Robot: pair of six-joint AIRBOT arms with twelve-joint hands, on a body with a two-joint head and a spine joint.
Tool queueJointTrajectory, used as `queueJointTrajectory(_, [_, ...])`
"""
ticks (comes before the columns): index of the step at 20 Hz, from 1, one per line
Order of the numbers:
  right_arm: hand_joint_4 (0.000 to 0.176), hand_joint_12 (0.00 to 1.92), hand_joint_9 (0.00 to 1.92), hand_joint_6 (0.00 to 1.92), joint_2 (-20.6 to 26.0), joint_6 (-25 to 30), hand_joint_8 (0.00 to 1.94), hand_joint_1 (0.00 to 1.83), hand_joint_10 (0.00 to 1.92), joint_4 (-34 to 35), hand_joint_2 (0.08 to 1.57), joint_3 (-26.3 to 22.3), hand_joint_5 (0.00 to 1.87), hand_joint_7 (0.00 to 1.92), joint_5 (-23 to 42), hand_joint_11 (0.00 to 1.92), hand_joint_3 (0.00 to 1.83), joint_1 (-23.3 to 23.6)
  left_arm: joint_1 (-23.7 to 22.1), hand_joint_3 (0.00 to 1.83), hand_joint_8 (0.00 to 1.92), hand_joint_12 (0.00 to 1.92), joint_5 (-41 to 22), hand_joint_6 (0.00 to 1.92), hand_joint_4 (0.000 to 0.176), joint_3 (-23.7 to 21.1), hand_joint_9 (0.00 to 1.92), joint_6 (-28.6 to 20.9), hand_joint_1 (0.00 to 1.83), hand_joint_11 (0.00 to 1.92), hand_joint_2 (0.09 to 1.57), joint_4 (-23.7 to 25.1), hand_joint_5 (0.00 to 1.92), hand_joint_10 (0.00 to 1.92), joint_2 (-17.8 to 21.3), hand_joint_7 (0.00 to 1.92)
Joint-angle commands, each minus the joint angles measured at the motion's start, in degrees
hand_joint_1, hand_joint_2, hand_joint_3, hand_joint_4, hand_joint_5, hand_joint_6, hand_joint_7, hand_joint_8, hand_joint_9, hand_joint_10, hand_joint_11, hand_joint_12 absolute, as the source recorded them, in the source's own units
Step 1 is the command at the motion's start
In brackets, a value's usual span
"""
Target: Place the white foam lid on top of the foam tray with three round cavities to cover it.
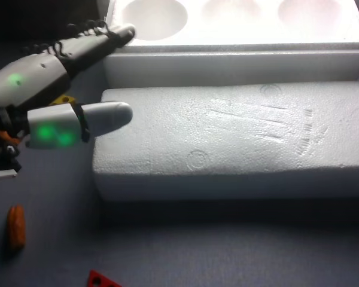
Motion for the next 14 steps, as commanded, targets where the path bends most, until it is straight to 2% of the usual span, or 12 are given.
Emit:
queueJointTrajectory(1, [0.000, 0.42, 0.00, 0.00, 0.5, 0.0, 0.00, 0.48, 0.00, 0.4, 1.16, 0.1, 0.00, 0.00, 8.0, 0.01, 0.06, 0.3, -0.2, 0.00, 0.00, 0.00, -9.2, 0.00, 0.022, 0.0, 0.00, 0.0, 0.28, 0.00, 1.17, -1.2, 0.00, 0.00, -0.1, 0.00])
queueJointTrajectory(2, [0.000, 0.71, 0.00, 0.00, 0.4, 0.0, 0.00, 0.47, 0.00, 1.0, 1.16, -0.1, 0.00, 0.00, 8.6, 0.00, 0.04, -0.1, 0.5, 0.00, 0.00, 0.01, -10.0, 0.00, 0.005, -0.2, 0.00, 0.1, 0.27, 0.02, 1.16, -2.2, 0.00, 0.00, -0.2, 0.00])
queueJointTrajectory(3, [0.000, 0.94, 0.00, 0.00, 0.3, 0.2, 0.00, 0.43, 0.00, 2.1, 1.16, -0.3, 0.00, 0.00, 9.7, 0.00, 0.01, -1.0, 1.7, 0.00, 0.00, 0.00, -11.9, 0.00, 0.000, -0.7, 0.00, 0.2, 0.18, 0.00, 1.14, -4.2, 0.00, 0.00, -0.3, 0.00])
queueJointTrajectory(4, [0.000, 1.13, 0.00, 0.00, 0.0, 0.8, 0.00, 0.40, 0.00, 3.5, 1.15, -0.5, 0.00, 0.00, 11.4, 0.00, 0.00, -2.3, 3.2, 0.00, 0.00, 0.00, -13.7, 0.00, 0.000, -1.2, 0.00, 0.2, 0.20, 0.00, 1.14, -6.2, 0.00, 0.00, -0.4, 0.00])
queueJointTrajectory(6, [0.000, 1.36, 0.00, 0.00, -0.4, 2.4, 0.00, 0.39, 0.00, 5.5, 1.15, -0.6, 0.00, 0.00, 13.9, 0.00, 0.00, -4.7, 5.2, 0.00, 0.00, 0.00, -16.0, 0.00, 0.000, -1.7, 0.00, 0.2, 0.22, 0.00, 1.11, -8.9, 0.00, 0.00, -0.7, 0.00])
queueJointTrajectory(8, [0.000, 1.41, 0.02, 0.00, -0.6, 3.6, 0.00, 0.41, 0.01, 7.2, 1.15, -0.7, 0.00, 0.00, 15.9, 0.00, 0.00, -6.7, 6.5, 0.00, 0.00, 0.00, -17.0, 0.00, 0.000, -2.2, 0.00, 0.2, 0.25, 0.00, 1.09, -10.4, 0.00, 0.00, -0.7, 0.00])
queueJointTrajectory(10, [0.000, 1.36, 0.06, 0.00, -0.6, 4.5, 0.00, 0.43, 0.03, 9.5, 1.13, -1.4, 0.00, 0.00, 18.0, 0.00, 0.00, -9.1, 8.2, 0.00, 0.00, 0.00, -17.6, 0.00, 0.000, -3.1, 0.00, 0.1, 0.26, 0.00, 1.07, -11.9, 0.00, 0.00, -0.3, 0.00])
queueJointTrajectory(14, [0.000, 1.36, 0.08, 0.00, -0.7, 5.8, 0.00, 0.40, 0.04, 11.5, 1.12, -2.0, 0.00, 0.00, 18.2, 0.00, 0.00, -12.1, 11.8, 0.00, 0.00, 0.00, -16.2, 0.00, 0.000, -4.8, 0.00, 0.2, 0.27, 0.00, 1.04, -13.4, 0.00, 0.00, 1.6, 0.00])
